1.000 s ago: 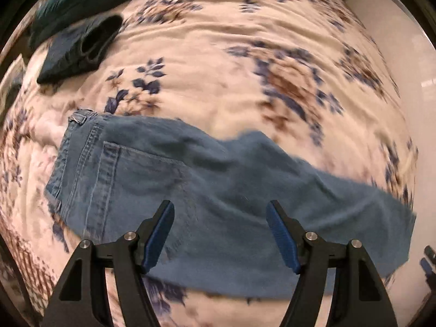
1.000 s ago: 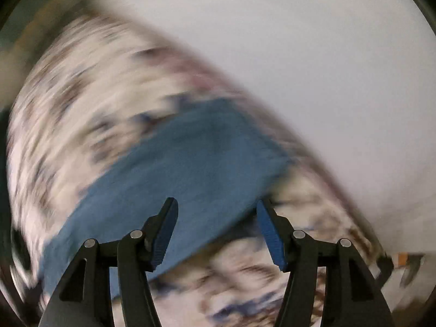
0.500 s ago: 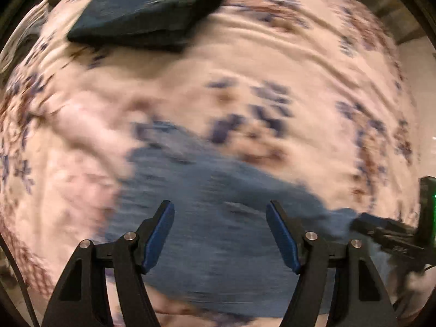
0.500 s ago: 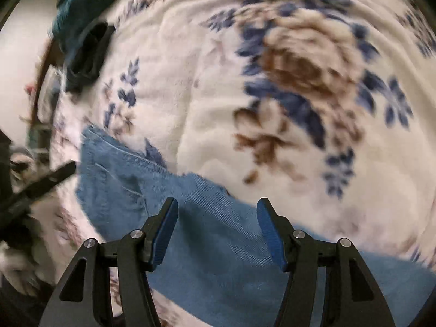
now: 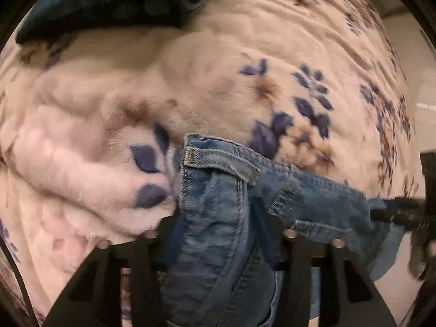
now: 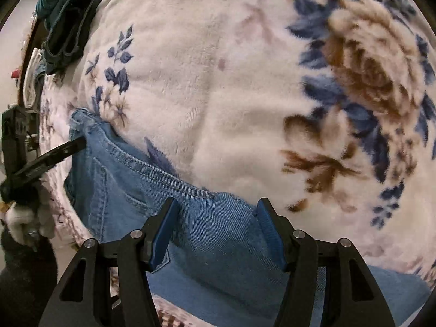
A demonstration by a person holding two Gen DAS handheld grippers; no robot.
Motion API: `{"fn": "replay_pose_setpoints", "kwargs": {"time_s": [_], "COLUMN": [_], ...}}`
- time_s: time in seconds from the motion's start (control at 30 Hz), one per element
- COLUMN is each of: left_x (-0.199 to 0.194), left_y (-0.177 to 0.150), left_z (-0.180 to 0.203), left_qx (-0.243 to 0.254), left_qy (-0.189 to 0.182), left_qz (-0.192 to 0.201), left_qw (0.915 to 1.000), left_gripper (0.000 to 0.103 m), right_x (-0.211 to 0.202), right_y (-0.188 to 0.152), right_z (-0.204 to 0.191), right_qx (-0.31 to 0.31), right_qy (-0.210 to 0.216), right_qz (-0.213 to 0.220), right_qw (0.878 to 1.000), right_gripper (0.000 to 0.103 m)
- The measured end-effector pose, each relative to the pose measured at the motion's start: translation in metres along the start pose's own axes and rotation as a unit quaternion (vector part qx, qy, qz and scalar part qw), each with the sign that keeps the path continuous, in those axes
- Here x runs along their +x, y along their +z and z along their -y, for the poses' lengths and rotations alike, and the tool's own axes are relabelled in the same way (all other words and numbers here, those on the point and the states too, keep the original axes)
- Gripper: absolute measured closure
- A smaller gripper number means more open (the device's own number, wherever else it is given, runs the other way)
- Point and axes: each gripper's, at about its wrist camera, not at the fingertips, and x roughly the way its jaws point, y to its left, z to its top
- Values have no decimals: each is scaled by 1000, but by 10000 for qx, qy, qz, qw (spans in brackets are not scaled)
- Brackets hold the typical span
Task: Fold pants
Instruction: 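Grasp the jeans pocket edge with the left gripper while the right gripper grasps the leg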
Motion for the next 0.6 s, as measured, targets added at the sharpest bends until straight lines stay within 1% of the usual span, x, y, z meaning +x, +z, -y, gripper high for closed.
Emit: {"fn": "replay_pose_setpoints", "kwargs": {"time_s": [0.03,0.07,0.17,0.23,0.3,0.37,0.43,0.47,0.57,0.6], "left_x": [-7,-13,-37,-51,-64,-76,-81,-80,-84,-86], "left_y": [-7,-12,-34,-48,-57,-70,-80,-79,-84,-85], "left_z": [1,1,-4,-3,1,4,4,5,6,6], "left_qx": [41,22,-114,-183,-107,-68,-176,-204,-245,-264], "left_qy": [40,0,-215,-364,-416,-426,-514,-582,-605,-580], "left_qz": [118,213,464,560,657,722,741,720,758,785], "left_qw": [9999,9998,9986,9976,9969,9965,9958,9955,9950,9949], "left_gripper": [71,74,78,80,80,80,80,80,80,80], "right_x": [-5,-9,-16,-22,-29,-35,-39,-37,-38,-32], "right_y": [-4,-7,-13,-16,-17,-18,-16,-14,-12,-9], "right_z": [6,11,23,29,35,40,42,40,47,46], "right_qx": [68,155,359,439,525,613,757,817,1017,1152], "right_qy": [79,149,106,202,307,500,732,772,947,885], "right_qz": [22,51,111,118,140,152,177,158,49,-39], "right_qw": [9999,9998,9992,9988,9980,9968,9943,9935,9903,9894], "right_gripper": [40,40,40,40,40,40,40,40,40,40]}}
